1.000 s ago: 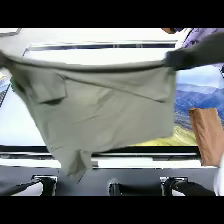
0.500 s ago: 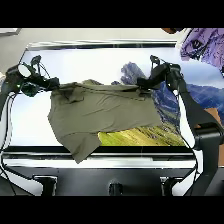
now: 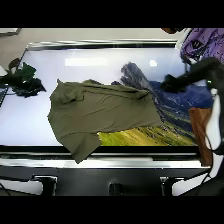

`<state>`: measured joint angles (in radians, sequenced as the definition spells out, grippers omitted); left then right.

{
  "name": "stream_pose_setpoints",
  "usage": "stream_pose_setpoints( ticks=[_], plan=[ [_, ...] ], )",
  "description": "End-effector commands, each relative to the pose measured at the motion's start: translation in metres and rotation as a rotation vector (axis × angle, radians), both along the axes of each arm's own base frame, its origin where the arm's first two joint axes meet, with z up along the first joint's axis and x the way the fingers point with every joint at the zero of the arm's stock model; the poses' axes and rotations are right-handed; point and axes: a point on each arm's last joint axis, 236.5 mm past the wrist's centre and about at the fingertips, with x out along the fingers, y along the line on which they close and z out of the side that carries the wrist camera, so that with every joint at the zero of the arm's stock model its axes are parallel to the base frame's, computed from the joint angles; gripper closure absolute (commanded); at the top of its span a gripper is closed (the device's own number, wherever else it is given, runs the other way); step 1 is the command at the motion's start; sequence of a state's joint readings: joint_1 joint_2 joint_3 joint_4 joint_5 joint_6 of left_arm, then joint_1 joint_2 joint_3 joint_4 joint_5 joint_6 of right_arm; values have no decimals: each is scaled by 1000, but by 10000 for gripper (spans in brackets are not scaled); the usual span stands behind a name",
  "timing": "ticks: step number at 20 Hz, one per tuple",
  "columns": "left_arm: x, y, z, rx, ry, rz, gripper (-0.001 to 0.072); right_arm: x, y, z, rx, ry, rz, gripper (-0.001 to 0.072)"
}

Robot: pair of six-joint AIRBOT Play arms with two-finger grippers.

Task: Fold the clothes and pants, and hang the long-sleeved shirts on hangers.

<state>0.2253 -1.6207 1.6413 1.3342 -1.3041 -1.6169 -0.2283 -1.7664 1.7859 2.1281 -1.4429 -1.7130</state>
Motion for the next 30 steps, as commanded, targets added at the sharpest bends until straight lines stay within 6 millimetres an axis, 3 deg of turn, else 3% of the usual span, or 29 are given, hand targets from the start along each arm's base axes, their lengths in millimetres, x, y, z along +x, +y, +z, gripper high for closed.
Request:
stream_pose_setpoints(
  ticks=[1,3,5,9,12,14,17,20,22,24,26,30],
  plan=[
    [-52,18,4,-12,55,64,177,-59,-41,-16,79,116,-35,392],
    [-67,19,3,-16,67,77,177,-88,-50,-46,110,186,-75,391],
    [-68,19,4,-16,66,78,177,-107,-47,-73,137,238,-87,360],
    [-63,21,5,-10,44,84,177,-125,-37,-106,152,259,-79,332],
    [-62,21,5,-11,41,84,177,-138,-27,-122,179,277,-66,238],
    [-62,19,5,-11,42,78,177,-145,-19,-131,216,302,-71,239],
    [-70,11,5,-36,79,76,178,-138,-12,-137,241,277,-86,240],
    [-73,10,4,-68,92,95,155,-135,12,-140,216,268,-18,243],
    [-78,15,4,-85,80,86,107,-131,26,-143,193,258,10,409],
    [-94,20,-2,-149,60,108,106,-128,31,-143,183,247,19,656],
    [-120,14,-16,-259,22,121,106,-128,31,-141,182,243,21,684],
    [-180,-7,-78,-417,91,200,106,-126,30,-130,170,213,24,685]
  ],
)
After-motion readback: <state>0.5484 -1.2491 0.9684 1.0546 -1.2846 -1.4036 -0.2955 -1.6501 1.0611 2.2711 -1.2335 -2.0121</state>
